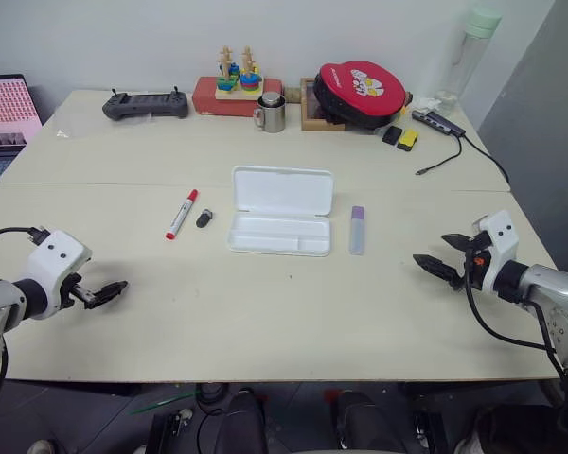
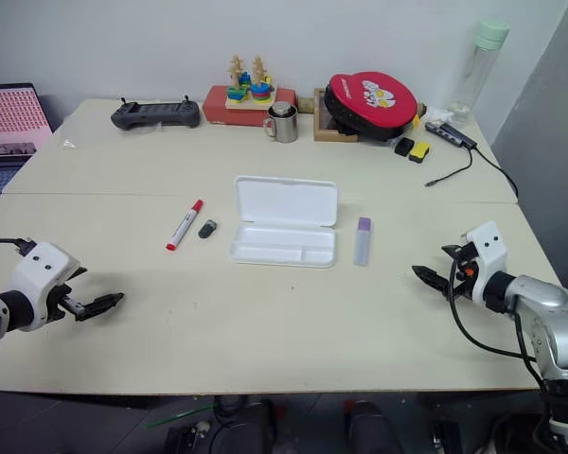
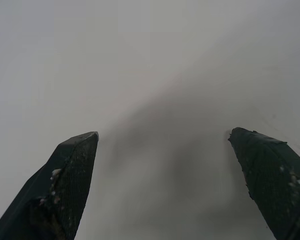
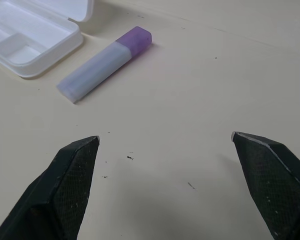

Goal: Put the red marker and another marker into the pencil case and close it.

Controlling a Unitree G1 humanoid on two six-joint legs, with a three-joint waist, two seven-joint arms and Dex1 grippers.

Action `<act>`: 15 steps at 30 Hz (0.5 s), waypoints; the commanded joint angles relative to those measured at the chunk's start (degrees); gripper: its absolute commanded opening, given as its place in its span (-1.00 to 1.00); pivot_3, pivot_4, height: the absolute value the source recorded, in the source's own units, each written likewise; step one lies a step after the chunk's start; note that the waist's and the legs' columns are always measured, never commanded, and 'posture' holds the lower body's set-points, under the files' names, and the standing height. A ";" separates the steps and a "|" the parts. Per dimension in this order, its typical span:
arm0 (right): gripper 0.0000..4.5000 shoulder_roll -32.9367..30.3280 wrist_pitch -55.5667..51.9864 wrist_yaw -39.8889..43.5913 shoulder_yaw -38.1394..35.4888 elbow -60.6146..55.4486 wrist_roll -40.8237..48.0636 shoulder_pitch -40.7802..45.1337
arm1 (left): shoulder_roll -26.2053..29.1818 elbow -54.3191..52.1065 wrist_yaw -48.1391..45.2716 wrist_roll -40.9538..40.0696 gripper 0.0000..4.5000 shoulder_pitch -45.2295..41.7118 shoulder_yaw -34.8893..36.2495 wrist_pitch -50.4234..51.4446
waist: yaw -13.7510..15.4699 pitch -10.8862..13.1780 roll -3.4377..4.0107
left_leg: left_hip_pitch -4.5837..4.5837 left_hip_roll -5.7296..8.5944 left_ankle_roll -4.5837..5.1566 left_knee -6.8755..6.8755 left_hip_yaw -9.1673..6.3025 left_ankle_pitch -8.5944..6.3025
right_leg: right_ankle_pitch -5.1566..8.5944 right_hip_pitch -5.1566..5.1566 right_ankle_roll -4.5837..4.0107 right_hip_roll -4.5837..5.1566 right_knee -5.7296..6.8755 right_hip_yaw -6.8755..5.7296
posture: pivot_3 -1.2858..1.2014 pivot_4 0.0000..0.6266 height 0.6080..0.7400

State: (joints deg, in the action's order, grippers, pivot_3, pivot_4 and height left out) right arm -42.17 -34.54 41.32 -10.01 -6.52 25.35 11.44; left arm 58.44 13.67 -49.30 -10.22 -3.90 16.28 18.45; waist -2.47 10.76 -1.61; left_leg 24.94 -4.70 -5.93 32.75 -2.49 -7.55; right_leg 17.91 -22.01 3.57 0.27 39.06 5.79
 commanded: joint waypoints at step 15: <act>0.98 -0.84 1.80 2.14 -1.48 -0.13 -0.39 0.83 | -2.84 -3.07 -0.57 -7.02 1.00 -1.67 4.36 2.47 | -0.08 0.00 0.00 | 0.00 0.00 0.00 0.02 0.00 0.00 | -0.07 0.01 0.12 0.00 0.02 0.00 | 0.03 -0.52 1.00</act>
State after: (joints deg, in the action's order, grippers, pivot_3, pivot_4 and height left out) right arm -42.19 -34.14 42.57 -9.90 -5.39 24.67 12.01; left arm 56.00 11.67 -49.91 -15.63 -4.57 18.42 20.75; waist -2.55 10.76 -1.61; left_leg 24.93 -4.69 -5.93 32.77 -2.49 -7.55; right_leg 17.83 -21.99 3.72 0.27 39.08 5.79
